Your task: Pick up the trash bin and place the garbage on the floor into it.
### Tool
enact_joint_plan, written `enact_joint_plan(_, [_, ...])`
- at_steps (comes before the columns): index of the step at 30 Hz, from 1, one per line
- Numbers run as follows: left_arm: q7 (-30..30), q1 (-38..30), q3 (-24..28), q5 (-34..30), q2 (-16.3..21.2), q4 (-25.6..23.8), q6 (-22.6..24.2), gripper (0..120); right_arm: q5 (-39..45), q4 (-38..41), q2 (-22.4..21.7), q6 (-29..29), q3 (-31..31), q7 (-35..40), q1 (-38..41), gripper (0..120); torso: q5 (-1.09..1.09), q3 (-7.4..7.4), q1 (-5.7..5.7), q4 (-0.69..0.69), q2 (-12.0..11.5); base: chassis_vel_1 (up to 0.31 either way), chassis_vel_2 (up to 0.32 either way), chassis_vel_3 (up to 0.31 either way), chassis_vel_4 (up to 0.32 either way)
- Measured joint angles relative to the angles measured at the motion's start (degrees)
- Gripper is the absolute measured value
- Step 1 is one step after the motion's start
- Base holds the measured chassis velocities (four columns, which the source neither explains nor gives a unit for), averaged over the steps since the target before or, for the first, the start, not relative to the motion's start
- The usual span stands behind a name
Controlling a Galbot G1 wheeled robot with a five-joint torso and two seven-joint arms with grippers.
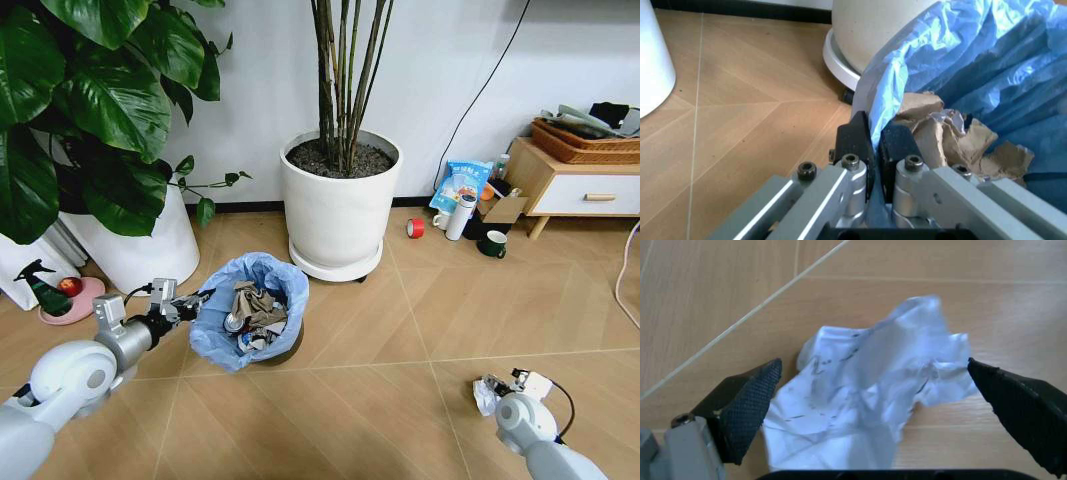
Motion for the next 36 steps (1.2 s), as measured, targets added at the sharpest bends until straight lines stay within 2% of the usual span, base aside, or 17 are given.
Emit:
enact_joint_plan(3, [0.0,0.14,-0.24,-0.12,0.12,-0.06,-0.01,0,-0.35,-2.4,1.28,0.06,-0.82,-0.16,1.74,100,0.0,0.0,0.0,0.0,0.0,0.0,0.0,0.0,0.0])
enact_joint_plan(6, [0.03,0.26,-0.73,-0.44,0.42,-0.18,-0.02,0,-0.85,-4.81,2.7,0.03,-1.71,-0.23,3.34,90,0.01,0.0,0.0,0.0,0.0,0.0,0.0,0.0,0.0])
enact_joint_plan(7, [0.03,0.26,-0.73,-0.44,0.42,-0.18,-0.02,0,-0.85,-4.81,2.7,0.03,-1.71,-0.23,3.34,90,0.01,0.0,0.0,0.0,0.0,0.0,0.0,0.0,0.0])
enact_joint_plan(9, [0.06,0.28,-1.03,-0.61,0.57,-0.19,-0.05,0,-0.9,-5.17,3.01,-0.12,-1.92,-0.03,3.82,81,0.01,0.0,0.0,0.01,0.0,0.0,0.0,0.0,0.0])
enact_joint_plan(10, [0.06,0.28,-1.03,-0.61,0.57,-0.19,-0.05,0,-0.9,-5.17,3.01,-0.12,-1.92,-0.03,3.82,81,0.01,0.0,0.0,0.01,0.0,0.0,0.0,0.0,0.0])
enact_joint_plan(21, [0.13,0.09,-1.38,-0.82,0.5,-0.05,-0.11,0,-1.02,-5.22,2.43,-1.79,-2.2,1.56,3.92,33,0.0,0.0,0.0,0.0,0.0,0.0,0.0,0.0,0.0])
enact_joint_plan(22, [0.13,0.09,-1.38,-0.82,0.5,-0.05,-0.11,0,-1.02,-5.22,2.43,-1.79,-2.2,1.56,3.92,33,0.0,0.0,0.0,0.0,0.0,0.0,0.0,0.0,0.0])
enact_joint_plan(26, [0.11,0.19,-1.58,-0.84,0.45,-0.11,-0.12,0,-0.22,-4.94,2.38,-3.82,-2.21,2.84,2.91,19,0.0,0.0,0.0,0.0,0.0,0.0,0.0,0.0,0.0])
enact_joint_plan(27, [0.11,0.19,-1.58,-0.84,0.45,-0.11,-0.12,0,-0.22,-4.94,2.38,-3.82,-2.21,2.84,2.91,19,0.0,0.0,0.0,0.0,0.0,0.0,0.0,0.0,0.0])
enact_joint_plan(31, [0.09,0.38,-1.8,-0.88,0.39,-0.2,-0.12,0,-0.31,-5.12,2.93,-4.11,-1.96,2.85,2.02,0,0.0,0.0,0.0,0.0,0.0,0.0,0.0,0.0,0.0])
enact_joint_plan(36, [0.09,0.39,-1.86,-0.88,0.32,-0.18,-0.12,0,-1.29,-4.31,2.3,-3.99,-1.88,2.31,1.63,0,0.03,0.0,0.0,-0.01,0.0,0.0,0.0,0.0,0.0])
